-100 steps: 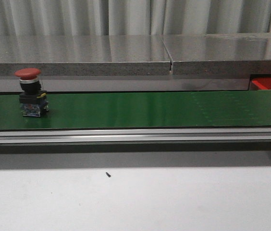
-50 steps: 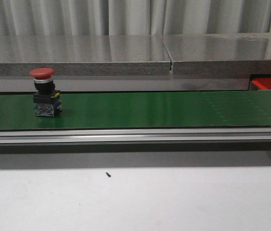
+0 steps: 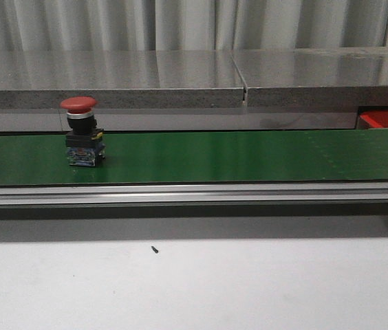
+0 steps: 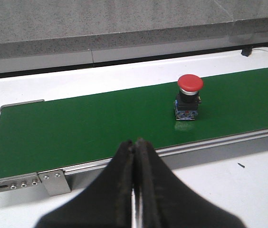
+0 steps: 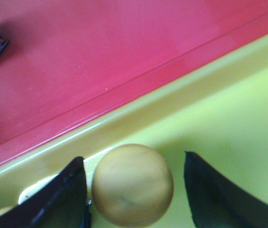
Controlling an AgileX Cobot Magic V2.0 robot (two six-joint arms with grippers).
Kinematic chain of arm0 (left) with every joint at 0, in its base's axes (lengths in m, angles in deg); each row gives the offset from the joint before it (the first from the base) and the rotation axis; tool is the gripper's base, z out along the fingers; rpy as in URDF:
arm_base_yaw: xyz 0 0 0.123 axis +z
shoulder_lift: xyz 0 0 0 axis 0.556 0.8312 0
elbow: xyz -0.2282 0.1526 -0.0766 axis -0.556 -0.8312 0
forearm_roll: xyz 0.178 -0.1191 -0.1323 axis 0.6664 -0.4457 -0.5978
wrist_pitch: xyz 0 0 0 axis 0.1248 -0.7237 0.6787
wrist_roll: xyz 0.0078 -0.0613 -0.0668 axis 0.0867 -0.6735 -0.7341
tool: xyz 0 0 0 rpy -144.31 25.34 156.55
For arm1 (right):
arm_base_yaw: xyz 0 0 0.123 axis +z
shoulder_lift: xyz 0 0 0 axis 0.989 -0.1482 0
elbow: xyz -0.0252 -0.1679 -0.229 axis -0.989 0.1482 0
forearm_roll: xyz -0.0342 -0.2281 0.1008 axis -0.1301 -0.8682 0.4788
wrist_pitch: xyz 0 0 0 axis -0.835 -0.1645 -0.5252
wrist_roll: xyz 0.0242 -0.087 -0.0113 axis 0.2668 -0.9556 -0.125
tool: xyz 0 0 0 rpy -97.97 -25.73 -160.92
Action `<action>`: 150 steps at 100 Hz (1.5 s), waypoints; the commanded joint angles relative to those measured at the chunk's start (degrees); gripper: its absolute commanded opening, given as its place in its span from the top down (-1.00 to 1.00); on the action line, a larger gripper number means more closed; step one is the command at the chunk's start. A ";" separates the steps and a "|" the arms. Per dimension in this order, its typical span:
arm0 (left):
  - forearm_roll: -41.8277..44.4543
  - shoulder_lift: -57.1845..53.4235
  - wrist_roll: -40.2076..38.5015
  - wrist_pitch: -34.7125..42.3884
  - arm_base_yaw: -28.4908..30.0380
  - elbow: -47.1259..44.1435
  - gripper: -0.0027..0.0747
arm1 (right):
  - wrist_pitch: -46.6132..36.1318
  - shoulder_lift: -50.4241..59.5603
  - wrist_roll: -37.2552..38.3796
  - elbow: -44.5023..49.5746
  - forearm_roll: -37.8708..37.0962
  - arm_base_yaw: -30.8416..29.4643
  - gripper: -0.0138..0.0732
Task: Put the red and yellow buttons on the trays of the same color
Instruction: 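Carry the yellow button into the yellow tray and open the right gripper, then lower the right gripper toward the red button on the belt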
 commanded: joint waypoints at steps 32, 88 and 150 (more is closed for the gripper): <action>-0.87 0.52 -0.12 4.00 -0.41 1.51 0.98 | -2.23 8.66 -0.20 -1.23 -0.67 -0.29 -0.42; -0.87 0.52 -0.12 4.00 -0.41 1.51 0.98 | 4.81 19.19 -0.90 -1.48 -1.33 20.02 -0.42; -0.87 0.52 -0.12 4.00 -0.41 1.51 0.98 | 31.26 3.47 -1.75 -26.15 -10.25 47.18 -0.42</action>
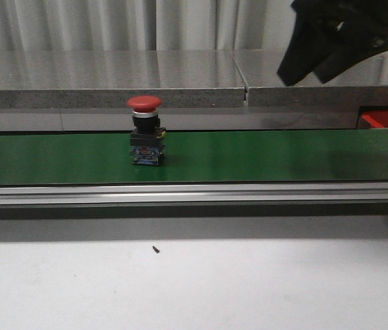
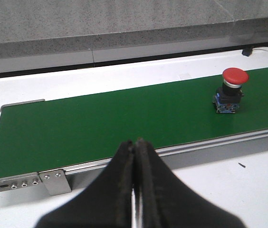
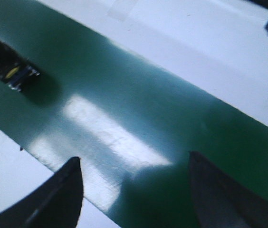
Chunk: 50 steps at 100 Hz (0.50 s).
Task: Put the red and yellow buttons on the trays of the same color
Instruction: 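Lower the right gripper toward the red button on the belt, then grasp the red button off the belt with the right gripper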
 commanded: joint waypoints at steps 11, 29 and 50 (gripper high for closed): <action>-0.87 0.52 -0.12 4.00 -0.41 1.51 0.98 | 2.51 -2.61 -2.50 -5.44 -3.06 6.35 -0.42; -0.87 0.52 -0.12 4.00 -0.41 1.51 0.98 | 5.80 -7.36 -5.97 -9.88 -2.81 10.99 -0.42; -0.87 0.52 -0.12 4.00 -0.41 1.51 0.98 | 4.03 -11.11 -7.11 -14.95 -2.34 13.70 -0.42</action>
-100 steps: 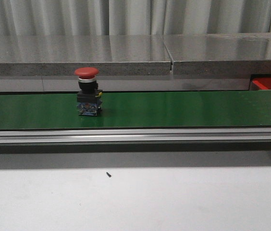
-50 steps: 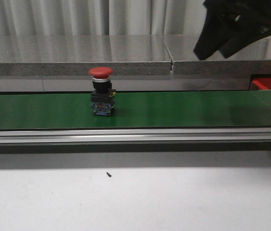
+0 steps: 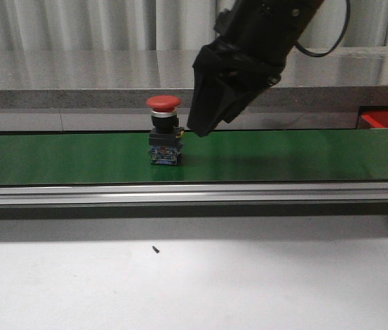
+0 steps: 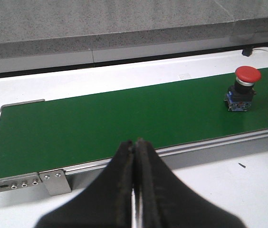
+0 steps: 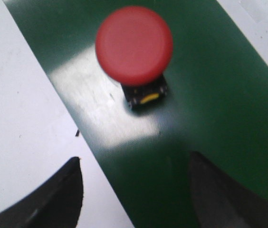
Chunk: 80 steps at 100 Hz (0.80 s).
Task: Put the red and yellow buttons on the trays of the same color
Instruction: 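Grasp the red button off the belt with the right gripper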
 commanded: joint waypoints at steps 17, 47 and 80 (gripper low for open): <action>-0.87 0.52 -0.12 4.00 -0.41 1.51 0.98 | -6.78 -0.44 -2.39 -5.25 2.49 1.93 -0.42; -0.87 0.52 -0.12 4.00 -0.41 1.51 0.98 | -11.61 -1.69 -3.70 -5.33 6.82 1.93 0.49; -0.87 0.52 -0.12 4.00 -0.41 1.51 0.98 | -14.27 3.40 -2.26 -2.05 7.36 -2.69 0.61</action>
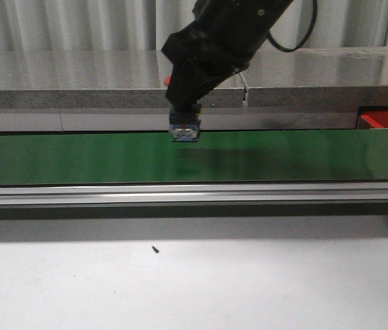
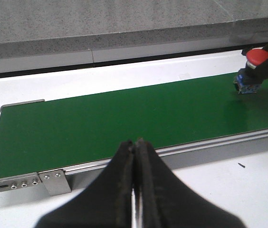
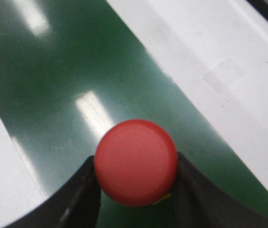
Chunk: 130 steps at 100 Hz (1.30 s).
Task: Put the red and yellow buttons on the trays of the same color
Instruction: 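Grasp the red button off the belt with the right gripper, then carry the red button into the red tray and open the right gripper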
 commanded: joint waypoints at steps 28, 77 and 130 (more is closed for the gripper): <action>-0.87 0.52 -0.12 4.00 -0.41 1.51 0.98 | -0.93 9.89 0.43 2.45 1.49 -13.88 0.61; -0.87 0.52 -0.12 4.00 -0.41 1.51 0.98 | -0.34 10.46 0.43 2.45 1.49 -36.21 0.61; -0.87 0.52 -0.12 4.00 -0.41 1.51 0.98 | -5.32 8.35 0.43 2.45 1.45 -51.14 0.61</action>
